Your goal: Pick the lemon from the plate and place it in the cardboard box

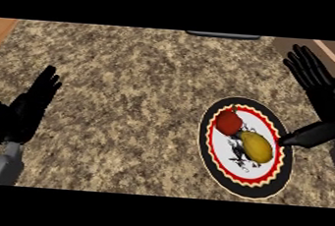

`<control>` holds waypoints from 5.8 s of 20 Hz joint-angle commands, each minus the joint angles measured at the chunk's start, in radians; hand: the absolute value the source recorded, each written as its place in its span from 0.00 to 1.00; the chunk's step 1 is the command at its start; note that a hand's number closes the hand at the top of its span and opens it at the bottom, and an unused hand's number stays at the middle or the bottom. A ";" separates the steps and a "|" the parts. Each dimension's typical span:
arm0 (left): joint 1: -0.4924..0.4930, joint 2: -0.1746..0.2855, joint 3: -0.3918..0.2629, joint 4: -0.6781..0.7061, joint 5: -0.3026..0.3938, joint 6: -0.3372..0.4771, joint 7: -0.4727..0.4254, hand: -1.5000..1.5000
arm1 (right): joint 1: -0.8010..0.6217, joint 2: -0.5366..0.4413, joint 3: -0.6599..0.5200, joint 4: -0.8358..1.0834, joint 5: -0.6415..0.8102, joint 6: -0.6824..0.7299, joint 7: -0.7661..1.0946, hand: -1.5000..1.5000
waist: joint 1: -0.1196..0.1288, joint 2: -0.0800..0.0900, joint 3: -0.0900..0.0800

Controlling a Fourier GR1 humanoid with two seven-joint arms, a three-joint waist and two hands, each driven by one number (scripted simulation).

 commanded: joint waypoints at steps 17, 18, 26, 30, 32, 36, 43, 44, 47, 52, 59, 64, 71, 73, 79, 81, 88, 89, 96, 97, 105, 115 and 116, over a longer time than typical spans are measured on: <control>0.120 -0.033 0.038 -0.182 0.087 0.014 0.113 0.50 | 0.032 -0.433 0.085 -0.317 0.567 0.169 -0.152 0.00 | -0.011 -0.007 -0.007; 0.100 0.004 0.062 -0.202 0.106 -0.002 0.157 0.50 | 0.036 -0.442 0.087 -0.314 0.584 0.185 -0.142 0.00 | -0.010 -0.004 -0.005; 0.140 -0.008 0.078 -0.241 0.103 -0.027 0.158 0.50 | 0.040 -0.368 0.206 -0.435 0.693 0.280 0.153 0.00 | -0.012 -0.001 -0.005; 0.079 -0.047 0.071 -0.172 0.067 -0.034 0.133 0.50 | -0.122 -0.297 0.173 -0.340 0.626 0.457 0.245 0.00 | -0.006 0.003 -0.005; 0.120 -0.072 0.082 -0.203 0.059 -0.008 0.143 0.50 | -0.027 -0.278 0.185 -0.417 0.692 0.431 0.269 0.00 | -0.014 0.001 -0.005; 0.126 -0.059 0.105 -0.274 0.057 -0.014 0.216 0.50 | 0.012 -0.241 0.184 -0.397 0.785 0.454 0.240 0.00 | -0.012 0.001 -0.004; 0.163 -0.083 0.146 -0.252 0.035 -0.077 0.183 0.50 | 0.032 -0.220 0.111 -0.330 0.901 0.503 0.106 0.00 | -0.011 0.001 -0.004; 0.141 -0.076 0.132 -0.251 0.013 -0.067 0.203 0.50 | 0.055 -0.222 0.146 -0.271 0.978 0.422 0.017 0.00 | -0.010 0.002 -0.004; 0.116 -0.072 0.184 -0.246 0.022 -0.096 0.200 0.50 | 0.051 -0.168 0.090 -0.345 0.947 0.500 0.081 0.00 | -0.014 0.001 -0.005; 0.040 -0.129 0.158 -0.113 -0.019 -0.103 0.182 0.50 | 0.073 -0.115 0.086 -0.364 1.019 0.469 0.040 0.00 | -0.018 0.002 -0.005; 0.147 -0.160 0.162 -0.269 -0.048 -0.101 0.209 0.50 | 0.058 -0.015 0.104 -0.395 1.130 0.496 0.115 0.00 | -0.011 0.001 -0.004; 0.132 -0.140 0.206 -0.311 -0.028 -0.121 0.267 0.50 | 0.090 -0.013 0.137 -0.346 1.229 0.466 0.052 0.00 | -0.010 0.001 -0.004; 0.138 -0.175 0.216 -0.308 -0.062 -0.144 0.257 0.50 | 0.061 0.062 0.105 -0.347 1.287 0.520 0.086 0.00 | -0.012 0.001 -0.004; 0.010 -0.152 0.237 -0.151 -0.065 -0.148 0.255 0.50 | 0.021 0.106 0.119 -0.306 1.309 0.496 0.120 0.00 | -0.015 0.003 -0.005; 0.133 -0.148 0.288 -0.290 -0.018 -0.199 0.280 0.50 | 0.084 0.113 0.155 -0.282 1.409 0.452 0.075 0.00 | -0.011 0.001 -0.004; 0.115 -0.189 0.255 -0.210 -0.075 -0.203 0.203 0.50 | 0.085 0.111 0.134 -0.265 1.413 0.450 0.031 0.00 | -0.014 0.002 -0.005; 0.102 -0.205 0.265 -0.299 -0.085 -0.165 0.293 0.50 | 0.097 0.134 0.130 -0.263 1.476 0.480 0.029 0.00 | -0.013 0.001 -0.004; 0.134 -0.233 0.244 -0.274 -0.103 -0.177 0.246 0.50 | 0.102 0.096 0.117 -0.239 1.478 0.455 -0.029 0.00 | -0.013 0.001 -0.004; 0.098 -0.196 0.299 -0.304 -0.070 -0.199 0.316 0.50 | 0.049 0.157 0.094 -0.185 1.523 0.457 -0.018 0.00 | -0.012 0.001 -0.004; 0.148 -0.227 0.284 -0.289 -0.078 -0.216 0.254 0.50 | 0.044 0.203 0.139 -0.110 1.558 0.396 -0.015 0.00 | -0.009 0.002 -0.004; 0.039 -0.192 0.317 -0.160 -0.095 -0.237 0.244 0.50 | 0.061 0.186 0.118 -0.156 1.562 0.343 -0.132 1.00 | -0.016 0.002 -0.005; 0.087 -0.220 0.279 -0.239 -0.109 -0.242 0.242 0.50 | -0.143 0.351 -0.200 0.149 1.590 0.312 0.313 1.00 | 0.021 0.017 -0.005; 0.065 -0.236 0.268 -0.245 -0.121 -0.217 0.254 0.50 | -0.160 0.378 -0.251 0.180 1.587 0.287 0.388 1.00 | 0.023 0.024 -0.004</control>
